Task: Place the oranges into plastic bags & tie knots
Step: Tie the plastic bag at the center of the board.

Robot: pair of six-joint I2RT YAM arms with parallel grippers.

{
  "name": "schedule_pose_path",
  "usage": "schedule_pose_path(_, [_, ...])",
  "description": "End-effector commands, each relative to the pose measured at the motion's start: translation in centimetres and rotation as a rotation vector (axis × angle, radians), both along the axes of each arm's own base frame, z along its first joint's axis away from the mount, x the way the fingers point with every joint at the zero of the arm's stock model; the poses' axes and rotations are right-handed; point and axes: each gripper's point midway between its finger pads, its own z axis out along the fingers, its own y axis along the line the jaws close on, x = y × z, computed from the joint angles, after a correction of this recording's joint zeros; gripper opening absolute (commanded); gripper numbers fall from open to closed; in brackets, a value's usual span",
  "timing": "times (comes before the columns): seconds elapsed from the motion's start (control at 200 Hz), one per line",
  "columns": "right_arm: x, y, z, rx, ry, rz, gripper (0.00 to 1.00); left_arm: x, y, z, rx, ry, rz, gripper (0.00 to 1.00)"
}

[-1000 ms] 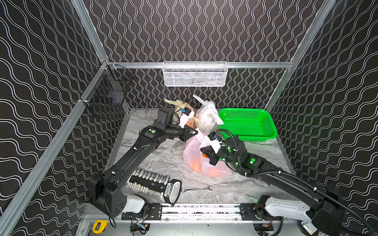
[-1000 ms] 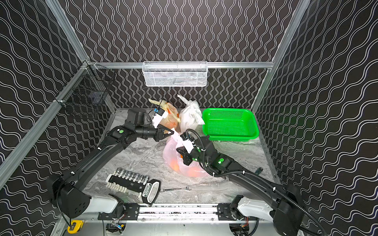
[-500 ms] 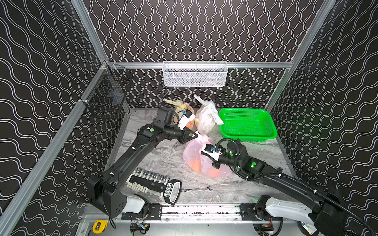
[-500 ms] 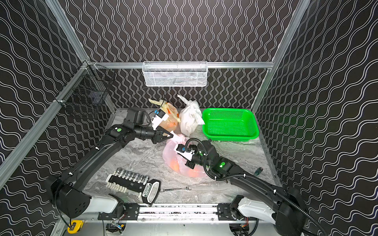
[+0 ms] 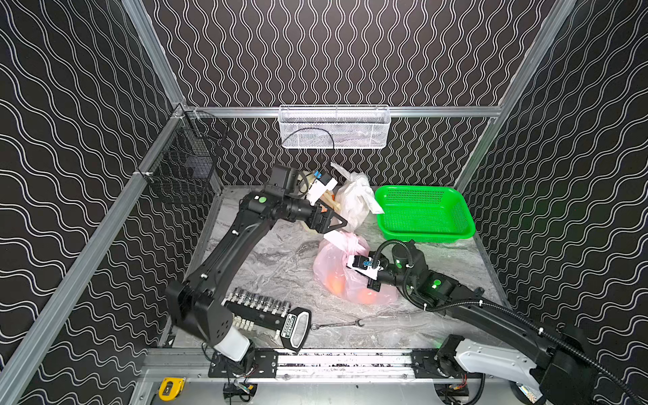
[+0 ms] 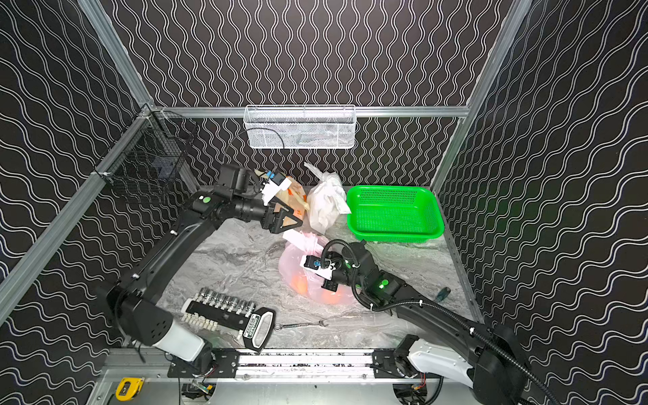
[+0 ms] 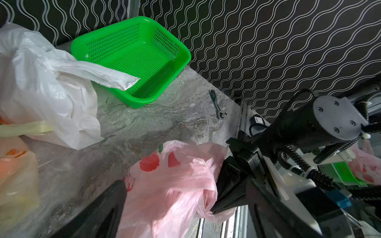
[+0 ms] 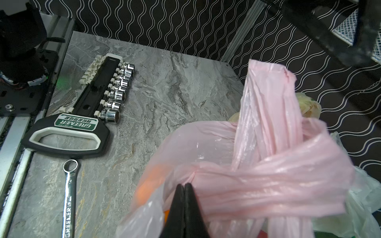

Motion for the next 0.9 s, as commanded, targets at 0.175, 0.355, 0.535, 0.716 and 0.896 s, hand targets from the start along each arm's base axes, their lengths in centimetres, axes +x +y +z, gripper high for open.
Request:
schedule_pose_path(0.175, [-1.1, 0.5, 1.0, 0.023, -0.039, 0.098, 0.0, -3.4, -3.7, -2.9, 0.099, 0.03, -0.203, 0.97])
schedule_pose_path(0.355, [-1.0, 0.6, 1.0, 0.022, -0.036, 0.092, 0.0, -3.0, -3.9, -4.8, 0.133, 0.061, -0.222, 0.98])
schedule_pose_path(0.535, [-0.6, 0.0, 0.6, 0.002, -0.036, 0.06, 0.0, -4.9, -4.0, -5.5, 0.104, 0.117, -0.308, 0.92])
schedule_pose_path(0.716, [-0.7, -0.3, 0.5, 0.001, -0.031, 0.058, 0.0, -5.5, -3.9, -5.8, 0.095, 0.142, -0.34, 0.76])
schedule_pose_path(0.896, [-1.0, -0.1, 0.4, -0.005, -0.019, 0.075, 0.0, -5.1, -4.5, -6.8, 0.127, 0.159, -0.336, 0.75])
